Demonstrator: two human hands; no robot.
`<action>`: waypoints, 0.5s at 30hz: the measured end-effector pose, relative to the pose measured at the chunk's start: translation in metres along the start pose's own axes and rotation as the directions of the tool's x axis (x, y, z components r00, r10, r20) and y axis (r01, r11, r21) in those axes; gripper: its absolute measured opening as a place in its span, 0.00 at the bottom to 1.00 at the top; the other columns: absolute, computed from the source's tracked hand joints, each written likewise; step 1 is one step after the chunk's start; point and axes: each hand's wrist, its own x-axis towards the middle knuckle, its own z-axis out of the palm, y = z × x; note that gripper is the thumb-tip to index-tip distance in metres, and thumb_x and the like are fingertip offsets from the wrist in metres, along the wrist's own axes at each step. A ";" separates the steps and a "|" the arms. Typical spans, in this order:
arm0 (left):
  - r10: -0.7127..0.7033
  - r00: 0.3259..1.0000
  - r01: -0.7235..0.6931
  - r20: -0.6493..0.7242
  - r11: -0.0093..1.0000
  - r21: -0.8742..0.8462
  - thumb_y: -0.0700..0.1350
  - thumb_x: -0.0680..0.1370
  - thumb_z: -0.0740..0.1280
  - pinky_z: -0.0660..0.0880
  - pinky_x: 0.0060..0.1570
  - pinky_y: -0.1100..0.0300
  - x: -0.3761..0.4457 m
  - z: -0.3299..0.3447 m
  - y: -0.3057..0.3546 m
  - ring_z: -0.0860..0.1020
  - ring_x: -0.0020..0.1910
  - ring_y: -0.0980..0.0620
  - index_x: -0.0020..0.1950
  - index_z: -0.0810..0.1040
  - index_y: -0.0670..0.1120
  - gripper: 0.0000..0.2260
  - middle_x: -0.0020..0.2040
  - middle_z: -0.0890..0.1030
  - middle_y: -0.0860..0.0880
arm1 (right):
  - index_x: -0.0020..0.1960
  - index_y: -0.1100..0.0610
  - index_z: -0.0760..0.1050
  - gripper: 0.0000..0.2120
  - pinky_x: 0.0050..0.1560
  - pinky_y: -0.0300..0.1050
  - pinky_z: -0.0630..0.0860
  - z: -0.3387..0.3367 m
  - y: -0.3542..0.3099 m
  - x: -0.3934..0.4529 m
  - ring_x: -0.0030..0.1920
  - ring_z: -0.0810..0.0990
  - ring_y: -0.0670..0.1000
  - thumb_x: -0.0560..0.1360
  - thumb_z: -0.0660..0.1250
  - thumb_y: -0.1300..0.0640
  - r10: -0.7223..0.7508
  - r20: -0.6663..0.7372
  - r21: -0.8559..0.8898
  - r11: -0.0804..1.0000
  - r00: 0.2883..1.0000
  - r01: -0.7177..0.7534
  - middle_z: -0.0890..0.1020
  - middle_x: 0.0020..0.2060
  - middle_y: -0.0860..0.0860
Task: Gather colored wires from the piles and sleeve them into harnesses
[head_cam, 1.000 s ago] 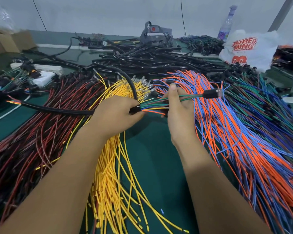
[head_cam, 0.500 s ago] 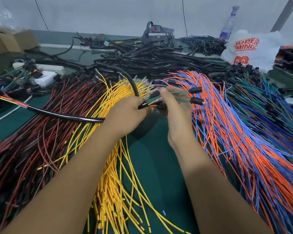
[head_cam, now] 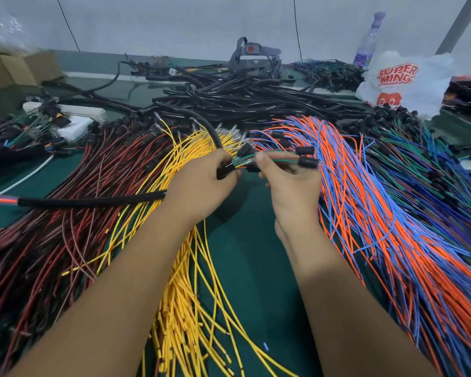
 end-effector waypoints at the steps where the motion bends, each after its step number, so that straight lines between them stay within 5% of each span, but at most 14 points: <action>1: 0.019 1.000 -0.019 -0.013 1.000 -0.003 0.55 0.78 0.63 0.64 0.31 0.57 -0.001 0.000 0.000 0.73 0.34 0.54 0.51 0.74 0.55 0.06 0.36 0.76 0.56 | 0.36 0.56 0.79 0.10 0.35 0.32 0.72 0.000 0.000 0.000 0.31 0.78 0.41 0.72 0.71 0.70 0.009 0.010 0.018 1.000 1.000 -0.009 0.81 0.28 0.45; 10: 0.152 0.980 -0.147 -0.131 0.988 0.050 0.49 0.79 0.64 0.73 0.43 0.51 0.000 0.001 0.003 0.76 0.47 0.46 0.57 0.79 0.47 0.10 0.48 0.81 0.49 | 0.46 0.61 0.75 0.10 0.34 0.34 0.73 0.000 0.004 0.004 0.32 0.78 0.44 0.71 0.67 0.75 0.143 -0.036 0.130 0.982 0.989 -0.137 0.79 0.32 0.52; 15: 0.141 0.988 -0.140 -0.057 0.990 0.031 0.50 0.80 0.62 0.66 0.34 0.56 -0.001 -0.001 0.002 0.75 0.41 0.48 0.51 0.77 0.50 0.07 0.39 0.78 0.53 | 0.48 0.67 0.74 0.09 0.37 0.34 0.75 0.000 0.005 0.003 0.31 0.80 0.43 0.70 0.69 0.75 0.139 -0.048 0.102 0.986 0.989 -0.134 0.81 0.31 0.51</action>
